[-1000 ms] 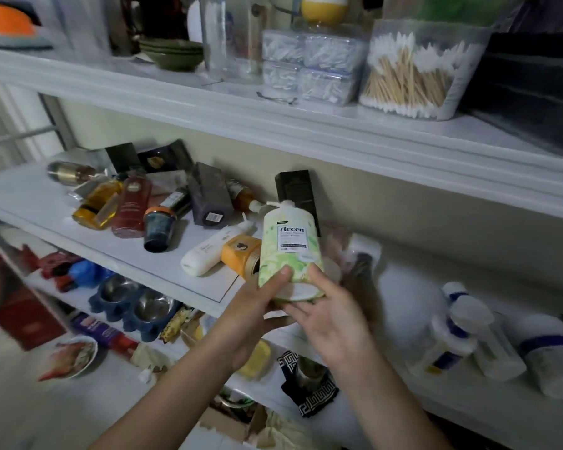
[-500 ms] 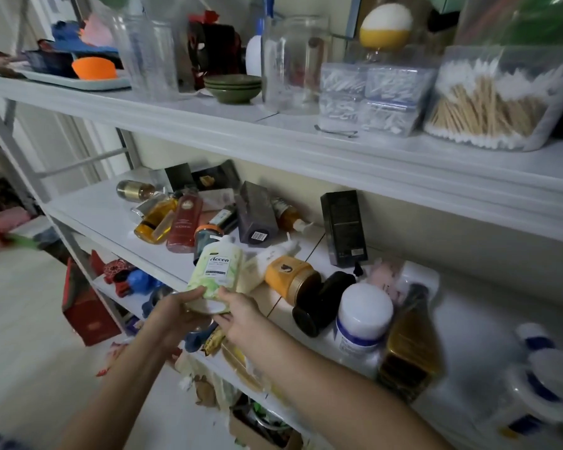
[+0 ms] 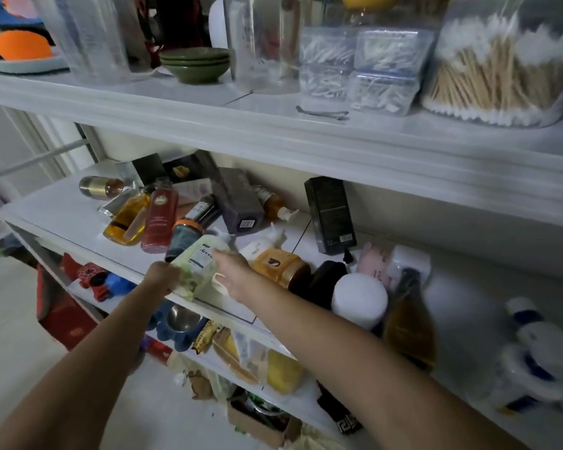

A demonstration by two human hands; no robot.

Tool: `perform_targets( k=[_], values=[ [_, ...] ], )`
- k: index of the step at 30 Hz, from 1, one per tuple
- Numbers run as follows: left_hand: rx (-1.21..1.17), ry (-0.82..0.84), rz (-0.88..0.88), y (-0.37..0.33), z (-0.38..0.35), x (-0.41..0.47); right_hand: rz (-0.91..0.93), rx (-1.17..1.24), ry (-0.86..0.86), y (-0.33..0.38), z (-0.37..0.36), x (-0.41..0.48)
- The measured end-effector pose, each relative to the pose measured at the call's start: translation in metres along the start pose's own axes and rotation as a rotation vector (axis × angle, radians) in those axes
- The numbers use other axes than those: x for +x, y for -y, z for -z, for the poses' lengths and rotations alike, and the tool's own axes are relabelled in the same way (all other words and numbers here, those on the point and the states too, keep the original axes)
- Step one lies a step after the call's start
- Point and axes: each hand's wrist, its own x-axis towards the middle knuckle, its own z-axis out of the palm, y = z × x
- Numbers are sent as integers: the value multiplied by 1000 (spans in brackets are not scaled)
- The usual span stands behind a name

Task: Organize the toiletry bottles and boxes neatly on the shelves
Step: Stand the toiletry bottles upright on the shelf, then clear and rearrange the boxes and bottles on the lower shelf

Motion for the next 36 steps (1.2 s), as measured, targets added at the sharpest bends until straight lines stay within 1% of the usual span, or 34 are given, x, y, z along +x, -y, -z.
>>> perform_targets(
  k=[2,4,6,7,9,10,11,12,14,16,19,21,23,25,27,29,33,36],
  values=[
    [128,5,-8,15,-9,12,105,-202,-27,16,13,-5],
    [276,-49,8,28,-18,16,286,-438,-82,30,34,-11],
    [412,-244,-51,24,-22,7,441,-607,-145,43,62,-19],
    [455,-351,-141,16,-22,0,505,-688,-179,50,76,-23],
    [497,-522,-400,-5,-20,-15,611,-905,-256,64,111,-26],
    [511,-558,-518,-15,-20,-16,629,-1047,-298,71,129,-29],
    [546,-556,-604,-29,-21,-20,620,-1197,-356,78,147,-35],
    [588,-527,-658,-40,-25,-21,582,-1339,-429,83,166,-40],
    [688,-472,-743,-63,-40,-25,489,-1545,-544,85,201,-57],
    [764,-418,-843,-83,-61,-36,395,-1646,-570,79,227,-72],
    [802,-302,-1020,-98,-99,-63,328,-1746,-544,56,244,-83],
    [874,-172,-1132,-101,-122,-80,320,-1776,-507,41,245,-89],
    [993,-28,-1204,-99,-141,-90,278,-1757,-440,28,239,-95],
    [1123,57,-1256,-95,-153,-99,178,-1691,-335,16,234,-94],
    [1196,135,-1237,-90,-162,-108,66,-1666,-281,7,233,-100],
    [1193,210,-1180,-86,-169,-116,20,-1690,-259,2,229,-113],
    [1021,390,-1048,-78,-184,-133,105,-1683,-329,-8,212,-131],
    [834,464,-903,-72,-188,-142,135,-1631,-370,-13,210,-122]
  ],
)
